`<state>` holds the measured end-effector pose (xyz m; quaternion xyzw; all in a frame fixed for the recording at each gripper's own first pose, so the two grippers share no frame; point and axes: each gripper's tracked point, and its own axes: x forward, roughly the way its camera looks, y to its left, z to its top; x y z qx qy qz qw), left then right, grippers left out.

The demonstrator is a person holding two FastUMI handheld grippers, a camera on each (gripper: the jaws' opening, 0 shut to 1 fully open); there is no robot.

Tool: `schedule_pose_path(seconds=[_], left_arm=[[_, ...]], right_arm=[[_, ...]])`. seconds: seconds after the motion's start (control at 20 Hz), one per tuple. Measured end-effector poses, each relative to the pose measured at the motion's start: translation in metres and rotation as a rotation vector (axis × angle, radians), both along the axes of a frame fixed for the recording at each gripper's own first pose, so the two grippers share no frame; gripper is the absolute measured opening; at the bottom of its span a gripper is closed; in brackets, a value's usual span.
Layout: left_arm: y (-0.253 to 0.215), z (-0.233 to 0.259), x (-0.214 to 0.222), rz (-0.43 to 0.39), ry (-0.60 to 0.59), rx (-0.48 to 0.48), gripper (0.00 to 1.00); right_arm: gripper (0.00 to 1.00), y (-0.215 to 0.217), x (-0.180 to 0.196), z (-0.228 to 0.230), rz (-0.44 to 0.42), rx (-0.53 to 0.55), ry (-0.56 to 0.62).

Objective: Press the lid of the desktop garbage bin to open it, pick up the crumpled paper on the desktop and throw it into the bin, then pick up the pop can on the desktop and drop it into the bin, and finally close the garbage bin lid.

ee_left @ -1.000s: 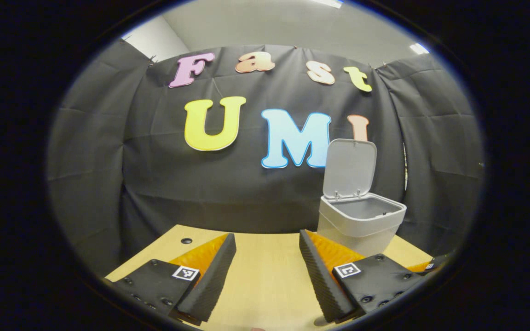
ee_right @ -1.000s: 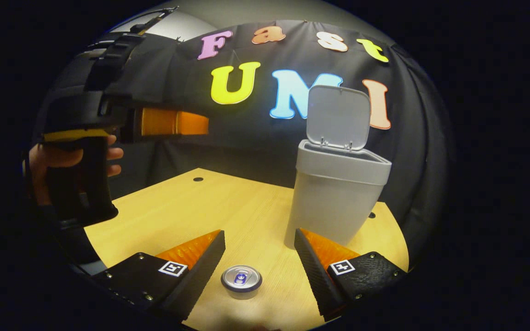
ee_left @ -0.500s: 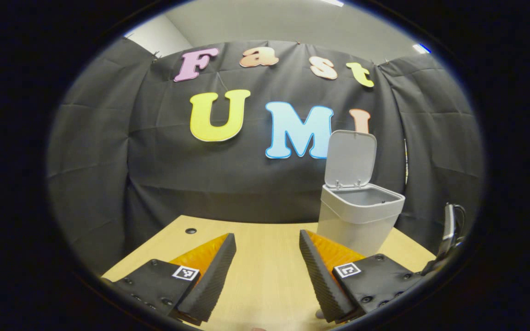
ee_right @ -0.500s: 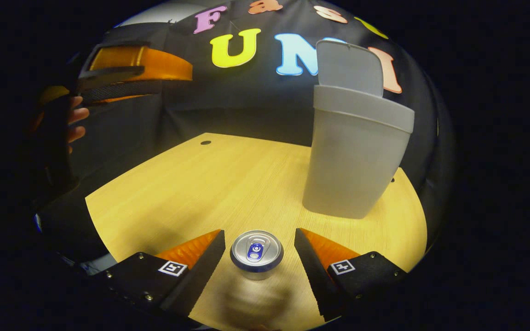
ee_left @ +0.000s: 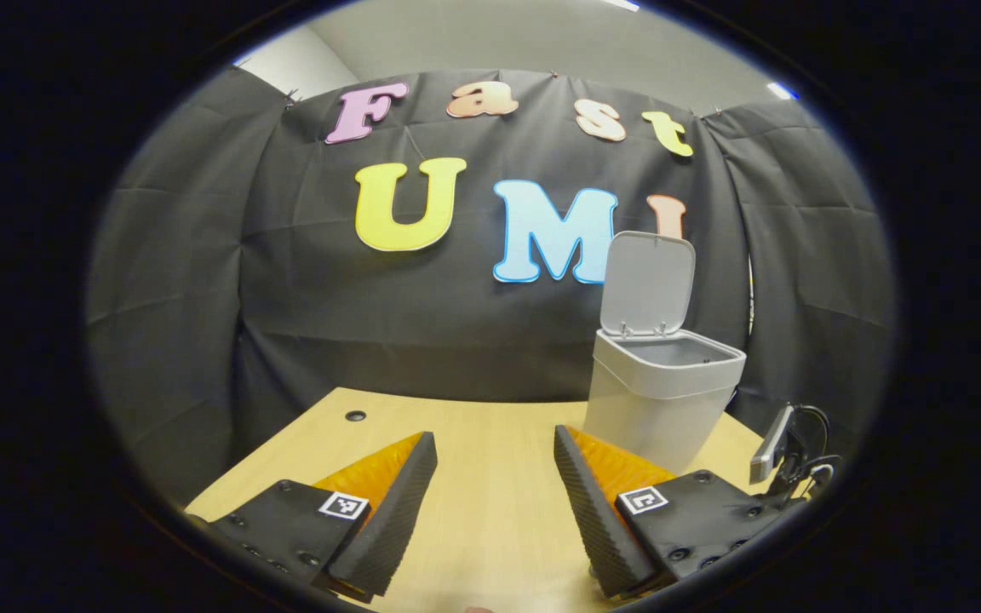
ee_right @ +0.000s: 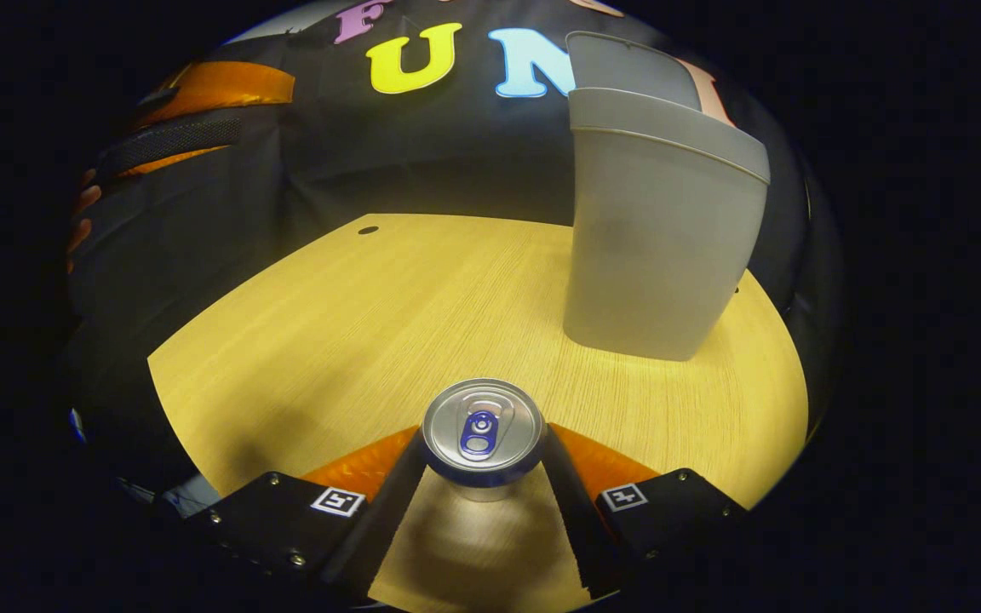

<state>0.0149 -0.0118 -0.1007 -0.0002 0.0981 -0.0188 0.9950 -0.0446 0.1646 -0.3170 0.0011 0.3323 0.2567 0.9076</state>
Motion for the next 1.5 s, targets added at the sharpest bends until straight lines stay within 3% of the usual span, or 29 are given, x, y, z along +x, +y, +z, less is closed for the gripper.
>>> schedule_pose_path(seconds=[0.3,0.65,0.7,1.05,1.25,1.5], left_arm=[[0.002,-0.003,0.003,0.008,0.001,-0.005,0.94],[-0.001,0.005,0.001,0.022,-0.027,0.027,0.89],[-0.002,0.005,0.002,0.027,-0.028,0.028,0.94],[-0.004,0.006,0.006,0.06,-0.026,0.03,0.94],[-0.008,0.003,0.011,0.072,-0.029,0.018,0.94],[-0.018,-0.006,0.02,0.065,-0.01,0.002,0.94]], right_arm=[[0.84,-0.014,0.005,0.031,-0.03,0.036,-0.066],[0.84,-0.049,0.053,0.159,-0.076,0.128,-0.361],[0.84,-0.058,0.067,0.187,-0.094,0.148,-0.428],[0.83,-0.101,0.14,0.297,-0.203,0.258,-0.711],[0.83,-0.126,0.193,0.298,-0.293,0.203,-0.767],[0.84,-0.13,0.235,0.25,-0.32,0.142,-0.65]])
